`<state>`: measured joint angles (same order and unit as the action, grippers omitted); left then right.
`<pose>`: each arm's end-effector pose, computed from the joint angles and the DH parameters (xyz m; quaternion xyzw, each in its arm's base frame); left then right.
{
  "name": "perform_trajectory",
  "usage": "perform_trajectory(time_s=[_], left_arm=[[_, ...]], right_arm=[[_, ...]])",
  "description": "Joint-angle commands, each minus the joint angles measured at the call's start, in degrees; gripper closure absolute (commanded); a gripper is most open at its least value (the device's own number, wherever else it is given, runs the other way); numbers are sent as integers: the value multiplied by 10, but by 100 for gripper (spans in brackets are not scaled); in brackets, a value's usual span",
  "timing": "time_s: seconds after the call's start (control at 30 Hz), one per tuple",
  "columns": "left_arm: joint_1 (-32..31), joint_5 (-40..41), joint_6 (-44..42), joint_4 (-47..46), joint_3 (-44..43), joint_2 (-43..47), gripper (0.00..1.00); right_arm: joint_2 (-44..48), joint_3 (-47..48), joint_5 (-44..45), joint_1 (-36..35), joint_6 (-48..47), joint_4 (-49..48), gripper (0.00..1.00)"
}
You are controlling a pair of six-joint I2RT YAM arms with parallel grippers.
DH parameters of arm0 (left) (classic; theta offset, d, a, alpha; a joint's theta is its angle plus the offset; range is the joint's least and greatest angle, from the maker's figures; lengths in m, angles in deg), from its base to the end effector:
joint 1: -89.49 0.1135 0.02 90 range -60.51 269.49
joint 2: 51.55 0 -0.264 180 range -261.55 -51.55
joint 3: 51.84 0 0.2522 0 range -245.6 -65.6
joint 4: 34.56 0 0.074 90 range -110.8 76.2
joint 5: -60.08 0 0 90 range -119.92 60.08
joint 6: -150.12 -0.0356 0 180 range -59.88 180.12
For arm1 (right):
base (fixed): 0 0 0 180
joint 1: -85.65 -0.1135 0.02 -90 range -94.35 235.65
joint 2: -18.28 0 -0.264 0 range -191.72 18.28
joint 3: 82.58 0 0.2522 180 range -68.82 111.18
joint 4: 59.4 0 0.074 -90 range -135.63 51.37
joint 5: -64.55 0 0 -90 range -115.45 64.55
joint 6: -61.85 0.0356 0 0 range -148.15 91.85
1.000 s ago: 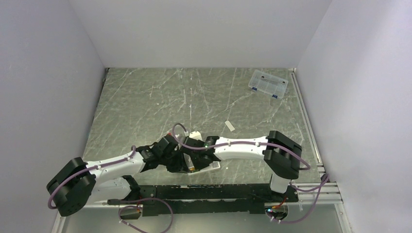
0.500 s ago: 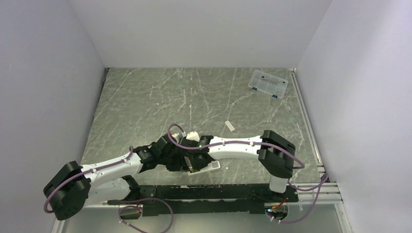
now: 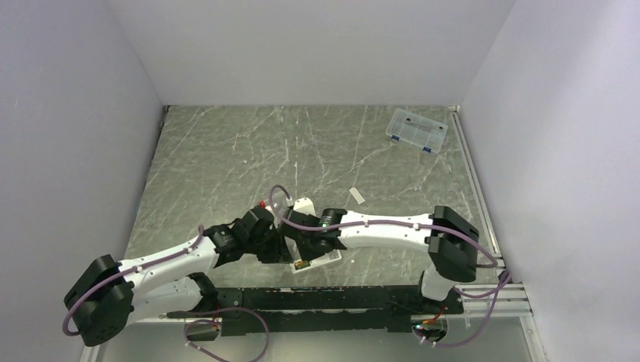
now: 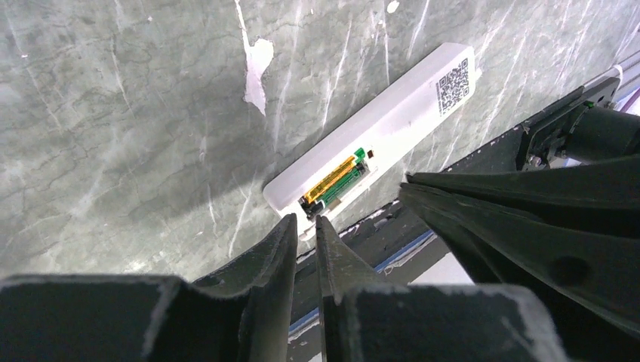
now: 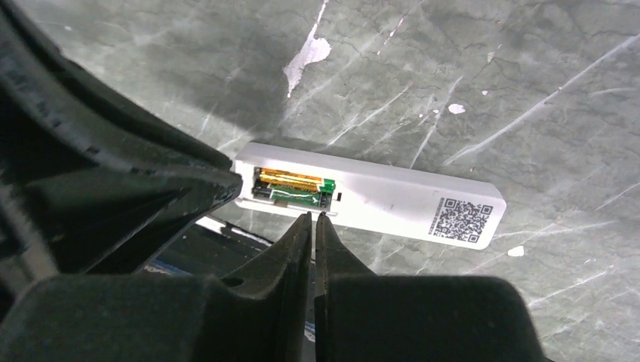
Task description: Load the batteries into the remote control
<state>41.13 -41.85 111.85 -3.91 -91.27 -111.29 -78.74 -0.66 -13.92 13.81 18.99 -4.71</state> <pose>0.1221 -0.1484 0.1695 0.0071 0.9380 -0.3176 0.1383 0.1107 0.3145 0.2076 -0.1923 0.9606 0.1002 0.1738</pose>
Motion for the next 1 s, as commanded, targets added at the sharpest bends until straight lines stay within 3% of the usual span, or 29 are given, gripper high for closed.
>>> perform_trajectory(time_s=[0.0, 0.6, 0.83, 0.97], left_arm=[[-2, 14, -8, 25, -27, 17, 79], [-2, 52, -25, 68, -85, -36, 59], [-2, 68, -39, 77, -110, -79, 47], [-2, 67, -47, 73, -120, -107, 43]], right_arm=[[44, -14, 16, -4, 6, -19, 91], [195, -153, 18, -2, 1, -60, 85], [259, -225, 21, 3, 21, -80, 63], [286, -260, 10, 7, 33, -99, 60]])
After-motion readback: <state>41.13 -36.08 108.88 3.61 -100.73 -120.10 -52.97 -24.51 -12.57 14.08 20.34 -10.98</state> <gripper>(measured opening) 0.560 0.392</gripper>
